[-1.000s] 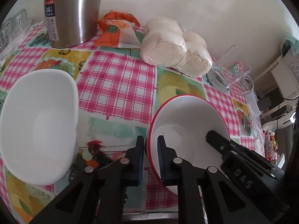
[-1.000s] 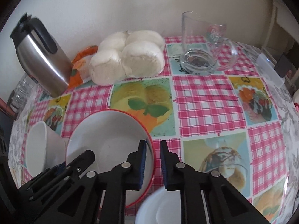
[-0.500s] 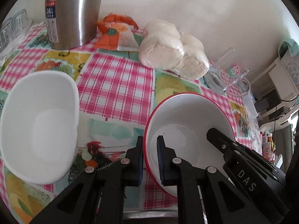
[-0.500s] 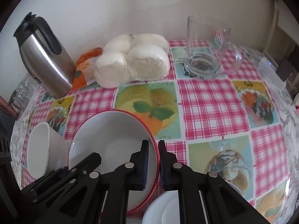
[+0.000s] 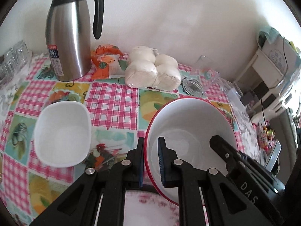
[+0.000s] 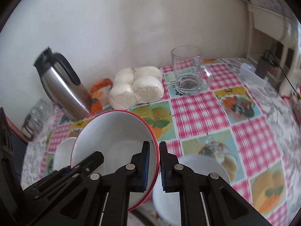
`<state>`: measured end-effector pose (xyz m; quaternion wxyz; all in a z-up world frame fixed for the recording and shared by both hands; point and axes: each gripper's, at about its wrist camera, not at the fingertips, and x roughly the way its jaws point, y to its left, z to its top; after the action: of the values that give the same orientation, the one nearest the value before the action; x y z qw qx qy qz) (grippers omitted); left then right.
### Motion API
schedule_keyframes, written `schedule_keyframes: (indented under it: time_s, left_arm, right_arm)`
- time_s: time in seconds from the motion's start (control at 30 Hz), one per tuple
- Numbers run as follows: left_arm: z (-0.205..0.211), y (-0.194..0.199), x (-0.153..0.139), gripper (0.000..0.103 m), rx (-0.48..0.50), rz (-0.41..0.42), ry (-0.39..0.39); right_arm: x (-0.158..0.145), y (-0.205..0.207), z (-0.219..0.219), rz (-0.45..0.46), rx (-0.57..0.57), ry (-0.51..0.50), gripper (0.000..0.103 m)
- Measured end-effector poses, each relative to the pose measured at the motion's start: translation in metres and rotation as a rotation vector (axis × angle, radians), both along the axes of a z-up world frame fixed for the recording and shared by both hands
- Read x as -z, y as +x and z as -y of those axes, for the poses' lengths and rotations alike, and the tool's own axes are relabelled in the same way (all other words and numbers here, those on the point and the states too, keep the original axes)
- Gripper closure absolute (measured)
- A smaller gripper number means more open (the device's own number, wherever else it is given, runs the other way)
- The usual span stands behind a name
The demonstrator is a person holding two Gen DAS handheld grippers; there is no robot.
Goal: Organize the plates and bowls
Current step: 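Lift the red-rim bowl with the right tool over the steel tray, then lower the red-rim bowl onto the rose-rim plate in the tray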
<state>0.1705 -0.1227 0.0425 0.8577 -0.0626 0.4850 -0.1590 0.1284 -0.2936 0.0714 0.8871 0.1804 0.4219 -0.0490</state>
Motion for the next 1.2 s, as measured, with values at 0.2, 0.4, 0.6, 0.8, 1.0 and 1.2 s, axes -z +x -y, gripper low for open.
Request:
schedule_keyframes:
  time_s: [0.2, 0.4, 0.6, 0.8, 1.0, 1.2]
  left_arm:
    - [-0.009, -0.027, -0.019, 0.089, 0.014, 0.025, 0.025]
    - [-0.020, -0.053, -0.029, 0.089, 0.013, 0.040, 0.045]
    - [-0.035, -0.070, -0.024, 0.089, 0.001, 0.015, 0.041]
    - [-0.048, -0.078, -0.018, 0.089, -0.011, -0.011, 0.029]
    - [-0.054, -0.081, -0.003, 0.089, -0.017, -0.063, 0.044]
    - [-0.061, -0.078, 0.009, 0.089, -0.024, -0.114, 0.046]
  right_arm:
    - [-0.010, -0.038, -0.006, 0.039, 0.035, 0.065, 0.091]
    - [-0.015, -0.069, -0.016, 0.050, 0.030, 0.101, 0.091]
    - [-0.014, -0.090, -0.025, 0.051, 0.018, 0.134, 0.091]
    - [-0.009, -0.102, -0.038, 0.032, -0.004, 0.137, 0.091]
    - [0.001, -0.105, -0.045, -0.004, -0.012, 0.149, 0.091]
    - [0.012, -0.103, -0.049, -0.040, -0.031, 0.163, 0.091]
